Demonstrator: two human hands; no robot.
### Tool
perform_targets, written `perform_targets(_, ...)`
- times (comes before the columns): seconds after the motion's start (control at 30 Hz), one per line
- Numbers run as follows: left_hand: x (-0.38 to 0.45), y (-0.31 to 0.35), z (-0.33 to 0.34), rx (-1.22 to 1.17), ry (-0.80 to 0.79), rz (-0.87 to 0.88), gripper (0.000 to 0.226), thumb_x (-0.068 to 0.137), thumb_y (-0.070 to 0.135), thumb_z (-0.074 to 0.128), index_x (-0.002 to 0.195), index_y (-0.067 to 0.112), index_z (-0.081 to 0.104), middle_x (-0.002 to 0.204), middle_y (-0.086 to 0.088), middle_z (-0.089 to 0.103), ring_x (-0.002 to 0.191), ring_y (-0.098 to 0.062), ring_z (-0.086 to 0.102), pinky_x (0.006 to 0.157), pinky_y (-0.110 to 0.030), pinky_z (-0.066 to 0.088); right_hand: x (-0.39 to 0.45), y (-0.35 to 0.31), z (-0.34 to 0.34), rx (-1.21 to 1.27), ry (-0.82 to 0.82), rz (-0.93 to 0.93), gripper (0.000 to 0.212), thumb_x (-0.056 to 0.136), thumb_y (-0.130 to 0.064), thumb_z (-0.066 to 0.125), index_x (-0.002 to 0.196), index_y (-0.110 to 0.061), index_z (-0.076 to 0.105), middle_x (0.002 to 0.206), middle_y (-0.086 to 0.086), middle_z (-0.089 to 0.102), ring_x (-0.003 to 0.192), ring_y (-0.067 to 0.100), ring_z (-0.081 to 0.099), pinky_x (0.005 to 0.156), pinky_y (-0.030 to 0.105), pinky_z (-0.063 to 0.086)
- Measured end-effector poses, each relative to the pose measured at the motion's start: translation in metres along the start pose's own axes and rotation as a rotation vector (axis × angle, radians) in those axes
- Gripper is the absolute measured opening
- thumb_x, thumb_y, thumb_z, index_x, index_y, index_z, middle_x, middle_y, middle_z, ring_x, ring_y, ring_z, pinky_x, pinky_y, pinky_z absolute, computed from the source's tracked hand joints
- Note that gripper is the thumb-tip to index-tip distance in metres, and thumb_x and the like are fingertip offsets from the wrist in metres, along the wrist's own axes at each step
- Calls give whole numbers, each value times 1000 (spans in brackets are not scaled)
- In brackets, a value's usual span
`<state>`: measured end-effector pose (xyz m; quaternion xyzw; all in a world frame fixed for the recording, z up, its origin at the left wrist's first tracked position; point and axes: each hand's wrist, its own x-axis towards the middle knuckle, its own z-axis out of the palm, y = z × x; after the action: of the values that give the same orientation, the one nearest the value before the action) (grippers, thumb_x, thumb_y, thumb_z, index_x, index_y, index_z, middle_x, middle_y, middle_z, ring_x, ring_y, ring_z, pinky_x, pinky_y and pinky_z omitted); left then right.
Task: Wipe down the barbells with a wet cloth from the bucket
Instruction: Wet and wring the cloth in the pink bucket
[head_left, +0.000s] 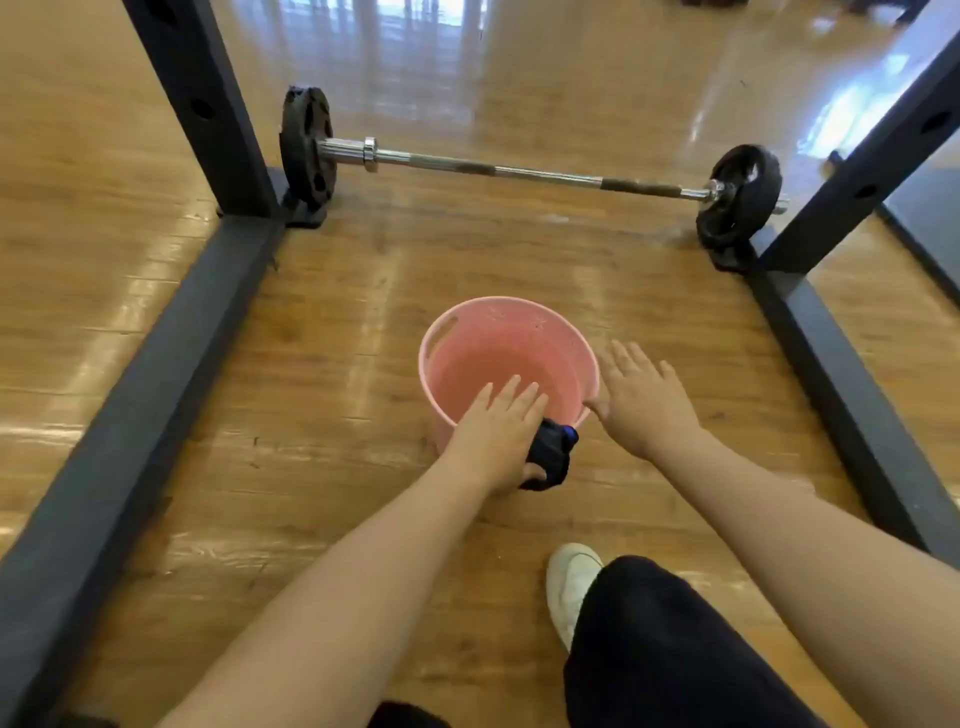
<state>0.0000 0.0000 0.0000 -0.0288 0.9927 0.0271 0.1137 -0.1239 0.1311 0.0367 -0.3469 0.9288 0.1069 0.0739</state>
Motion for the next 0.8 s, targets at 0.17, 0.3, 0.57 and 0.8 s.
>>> perform_targets(0.17, 8, -10, 10, -139, -12, 113, 55, 99, 29, 45, 148, 16, 24, 150, -5, 36, 137, -25, 34, 105, -36, 32, 44, -11, 27, 121, 13, 62, 71, 98, -49, 32, 151, -14, 0, 159, 4, -2, 146, 21, -3, 116, 47, 6)
perform_targets(0.3, 4, -21, 2, -484, 164, 157, 47, 93, 28, 48, 139, 21, 46, 125, -1, 62, 110, -25, 60, 88, -39, 49, 65, -12, 39, 372, 8, 173, 76, 96, -32, 47, 151, -15, -3, 159, 5, -3, 146, 22, -2, 115, 48, 7)
perform_targets(0.57, 97, -60, -10, -34, 25, 64, 60, 95, 5, 41, 150, 17, 21, 157, -2, 19, 141, -21, 24, 109, -35, 30, 72, -25, 47, 551, 81, 267, 83, 86, -8, 48, 151, -13, -5, 159, 4, -2, 146, 20, 0, 116, 43, 16)
perform_targets(0.8, 126, -67, 38, 338, -205, 309, 52, 102, 19, 27, 152, 21, 11, 160, -3, 4, 146, -25, 2, 114, -42, 12, 79, -20, 53, 630, 114, 259, 84, 85, -5, 50, 152, -17, 1, 159, 2, 5, 145, 16, 4, 115, 37, 15)
